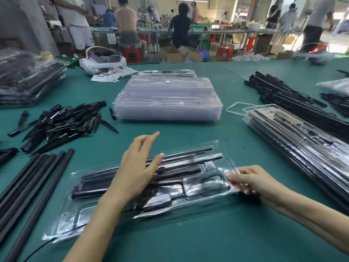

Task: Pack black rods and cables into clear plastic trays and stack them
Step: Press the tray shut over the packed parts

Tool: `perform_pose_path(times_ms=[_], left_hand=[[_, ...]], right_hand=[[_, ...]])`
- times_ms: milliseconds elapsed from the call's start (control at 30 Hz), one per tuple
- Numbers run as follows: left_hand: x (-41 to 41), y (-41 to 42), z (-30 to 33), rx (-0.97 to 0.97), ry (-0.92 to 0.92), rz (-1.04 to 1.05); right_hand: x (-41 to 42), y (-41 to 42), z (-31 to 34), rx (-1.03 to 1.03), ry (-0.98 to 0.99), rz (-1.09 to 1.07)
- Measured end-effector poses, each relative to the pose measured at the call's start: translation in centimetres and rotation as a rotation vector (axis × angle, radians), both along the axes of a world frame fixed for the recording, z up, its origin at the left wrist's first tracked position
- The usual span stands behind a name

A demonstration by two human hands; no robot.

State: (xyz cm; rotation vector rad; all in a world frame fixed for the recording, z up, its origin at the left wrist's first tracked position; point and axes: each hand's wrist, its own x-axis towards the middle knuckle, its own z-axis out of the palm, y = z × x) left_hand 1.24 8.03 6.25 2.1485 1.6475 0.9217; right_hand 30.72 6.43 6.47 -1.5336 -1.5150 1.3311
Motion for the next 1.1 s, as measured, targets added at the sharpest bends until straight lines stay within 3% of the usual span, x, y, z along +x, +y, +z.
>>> perform_pose_path(times_ms=[100, 233, 333, 400, 433, 500, 567, 600, 667, 733, 833, 1000, 1100], left_hand=[[-3.7, 0.1, 0.1, -0.016, 0.240, 0.201], [-5.1, 0.3, -0.3, -0.192, 0.276, 0.190], [-4.6, 0.6, -0.7, -0.149, 0.295, 0.235], [-4.2, 0.6, -1.4, -0.111, 0.377, 0.274], [-4.0, 0.5, -1.7, -0.097, 0.414, 0.281], [-3.8, 0.4, -2.2, -0.055, 0.399, 0.271], [-3.8, 0.3, -2.2, 0.037, 0.284, 0.237], [-3.7, 0.3, -1.9, 0.083, 0.191, 0.224], [-3.3, 0.0, -1.0, 0.162, -0.070, 0.236], [-3.3, -0.6, 0.5, 0.237, -0.298, 0.309], [-5.4, -2.7, 2.9, 0.277, -0.440, 0.442], [-10.5, -10.8, 3.3, 0.051, -0.111, 0.504], [-11.9, -14.7, 2.2, -0.188, 0.030, 0.523]], right_hand=[[-0.2, 0.6, 0.5, 0.020, -0.022, 0.004], [-1.3, 1.7, 0.7, -0.014, 0.111, -0.117], [-2.6, 2.3, 0.2, -0.112, 0.318, -0.190], [-3.1, 2.4, 0.3, -0.152, 0.339, -0.231], [-3.1, 2.3, 0.5, -0.144, 0.235, -0.222], [-2.7, 2.1, 0.9, -0.024, -0.259, -0.156], [-1.8, 2.1, 0.6, 0.329, -0.909, -0.226], [-2.2, 2.1, 0.3, 0.581, -1.043, -0.280], [-5.3, 1.2, 0.2, 0.921, -0.942, -0.107], [-9.1, 0.0, 0.0, 0.991, -0.779, 0.316], [-13.0, -0.6, -1.0, 1.112, -0.875, 0.653], [-14.1, -0.6, -1.8, 1.104, -0.913, 0.649], [-14.1, -0.6, -2.2, 1.112, -0.873, 0.637]])
